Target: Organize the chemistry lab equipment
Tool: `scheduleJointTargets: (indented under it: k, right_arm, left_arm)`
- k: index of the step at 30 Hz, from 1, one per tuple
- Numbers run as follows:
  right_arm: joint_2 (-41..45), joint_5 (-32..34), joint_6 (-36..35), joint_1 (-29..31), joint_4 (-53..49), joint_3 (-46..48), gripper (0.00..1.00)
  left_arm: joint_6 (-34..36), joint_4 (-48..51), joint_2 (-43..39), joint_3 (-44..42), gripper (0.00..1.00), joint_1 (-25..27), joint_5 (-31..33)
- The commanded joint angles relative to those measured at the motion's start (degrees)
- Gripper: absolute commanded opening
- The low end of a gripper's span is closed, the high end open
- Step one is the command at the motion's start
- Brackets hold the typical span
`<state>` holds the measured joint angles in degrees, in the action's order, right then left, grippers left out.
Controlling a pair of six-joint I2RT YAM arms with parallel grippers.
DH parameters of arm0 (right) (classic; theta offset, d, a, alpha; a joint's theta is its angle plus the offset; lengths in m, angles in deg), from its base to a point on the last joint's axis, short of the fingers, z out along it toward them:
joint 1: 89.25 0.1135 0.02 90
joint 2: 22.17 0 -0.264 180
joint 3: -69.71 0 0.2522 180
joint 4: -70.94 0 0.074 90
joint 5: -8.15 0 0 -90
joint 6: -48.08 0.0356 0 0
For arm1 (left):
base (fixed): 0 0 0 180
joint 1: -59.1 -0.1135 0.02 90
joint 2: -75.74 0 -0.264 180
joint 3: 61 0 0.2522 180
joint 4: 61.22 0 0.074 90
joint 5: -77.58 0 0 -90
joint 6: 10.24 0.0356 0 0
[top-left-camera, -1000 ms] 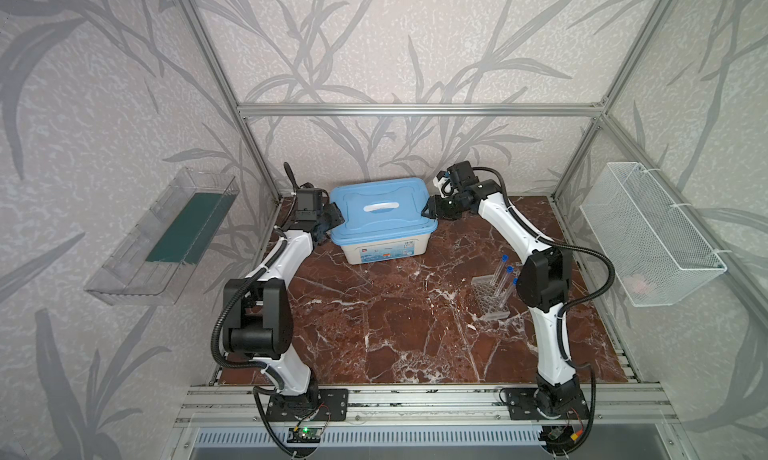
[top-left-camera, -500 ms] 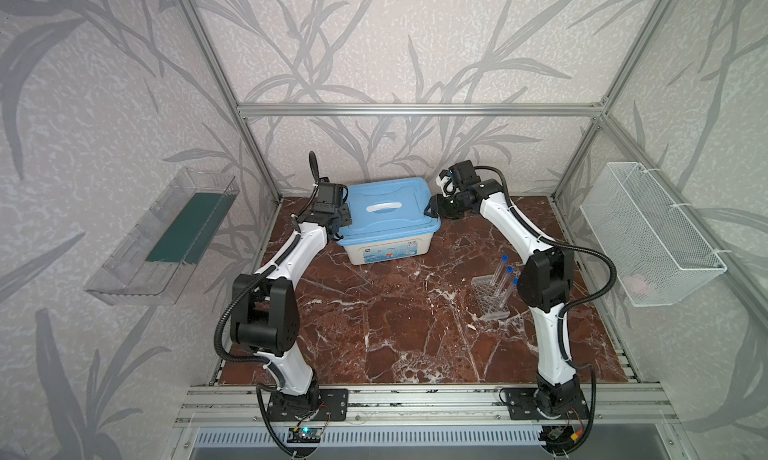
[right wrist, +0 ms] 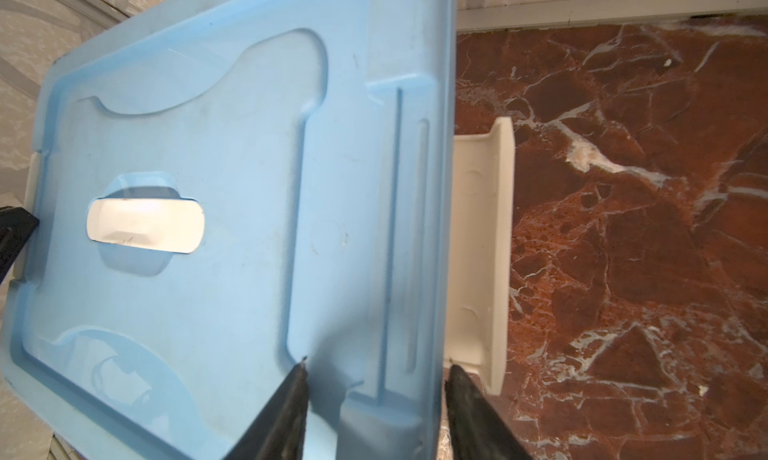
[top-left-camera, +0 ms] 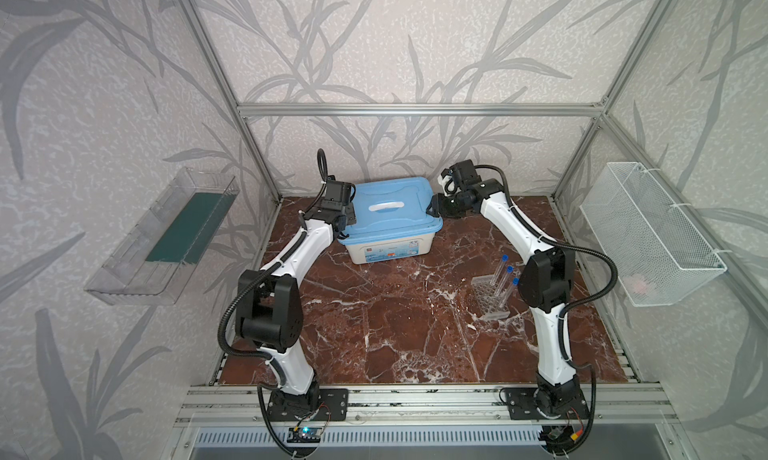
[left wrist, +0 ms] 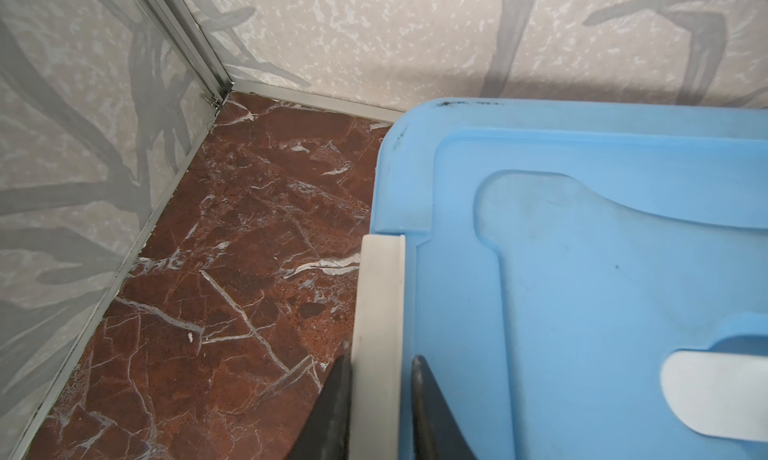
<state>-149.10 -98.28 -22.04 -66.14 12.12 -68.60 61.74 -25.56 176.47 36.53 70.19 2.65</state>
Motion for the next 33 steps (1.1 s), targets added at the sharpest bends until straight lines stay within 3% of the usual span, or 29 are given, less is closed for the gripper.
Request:
scheduleJointTargets:
  k: [1,6,7,8,11,16,20,27,33]
  right_arm:
    - [-1.2,-0.7,-0.8,1.5,-6.8,-0.7,0.54]
    - [-1.9,-1.5,0.8,-0.7,-11.3,-7.1,0.73]
    - [-2.3,-1.8,0.3,-1.2,-12.8,-8.5,0.97]
    - [-2.2,-1.9,-0.2,-1.6,-13.2,-8.7,0.99]
    - [-0.3,-4.9,-0.8,-2.8,-8.2,-4.3,0.99]
    - [-0.7,-18.7,2.2,-5.1,2.6,2.9,1.00]
    - [-0.6,-18.1,0.7,-5.2,3.0,3.6,0.99]
    - [-2.2,-24.4,1.0,-5.4,11.1,4.6,0.99]
    - [1.8,-21.0,-0.7,-4.8,10.8,7.0,0.86]
  left_arm:
    - [-2.2,7.2,3.3,-0.3,0.24,2.7,-5.0]
    - [-2.1,7.9,3.0,0.1,0.24,2.6,-3.8]
    - [-2.2,8.2,2.9,0.1,0.24,2.5,-3.7]
    - [-2.5,8.4,2.9,0.1,0.24,2.5,-3.5]
    - [-2.5,8.3,2.6,-0.3,0.24,2.4,-3.5]
    - [-2.8,7.9,2.7,-0.5,0.24,2.5,-3.7]
    - [-2.6,8.0,2.6,-0.3,0.24,2.4,-3.9]
    - [-3.0,6.9,2.9,-0.7,0.24,2.4,-5.2]
    - [-2.7,6.7,2.7,-0.9,0.25,2.5,-6.2]
